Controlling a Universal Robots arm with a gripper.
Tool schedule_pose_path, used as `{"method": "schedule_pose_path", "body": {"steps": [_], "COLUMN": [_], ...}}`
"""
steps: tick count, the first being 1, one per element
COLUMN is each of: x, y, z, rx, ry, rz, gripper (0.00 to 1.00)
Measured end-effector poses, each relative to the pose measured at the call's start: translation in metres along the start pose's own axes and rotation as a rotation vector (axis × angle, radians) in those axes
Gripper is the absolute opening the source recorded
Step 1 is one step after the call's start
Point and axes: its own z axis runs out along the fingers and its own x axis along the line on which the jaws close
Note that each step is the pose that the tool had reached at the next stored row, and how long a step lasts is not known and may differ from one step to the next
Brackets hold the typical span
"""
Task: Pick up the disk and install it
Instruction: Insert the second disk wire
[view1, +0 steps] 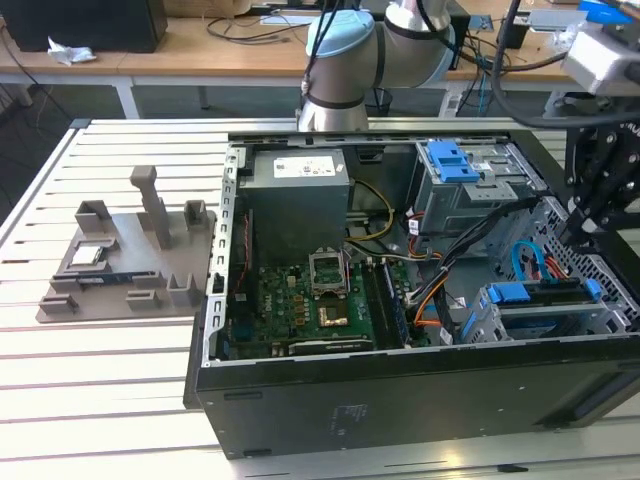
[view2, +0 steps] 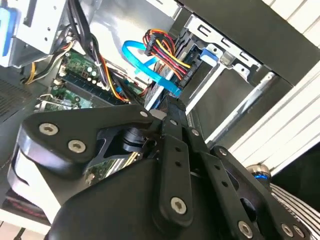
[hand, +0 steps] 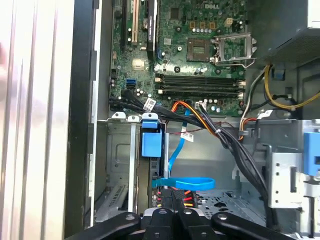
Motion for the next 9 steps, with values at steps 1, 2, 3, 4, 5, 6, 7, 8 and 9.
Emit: {"method": "schedule_pose_path", "body": {"steps": [1,2,3,4,5,6,7,8,9], "x": [-0.0002,-0.0002,-0.0002,-0.0002,-0.0002,-0.0002,-0.0002,-0.0002,-0.0002], "y": [0.0001,0.0001,0.0001,0.0001,0.0001,0.0001,0.0001,0.0001,0.0001], "z": [-0.0030,-0.0031,-0.0032,-0.0034,-0.0034,-0.0034,-0.0034,-0.0034,-0.0035], "rx": [0.0000,0.0000,0.0000,0.0001,0.0000,0.0000,0.0000,0.0000,0.0000], "ry": [-0.0002,-0.0003,-0.0003,0.0001,0.0000,0.0000,0.0000,0.0000,0.0001], "rz": [0.000,0.000,0.000,0.000,0.000,0.000,0.000,0.000,0.000], "gripper": [0.11,0.11,0.11,0.11,0.11,0.11,0.11,0.11,0.11]}}
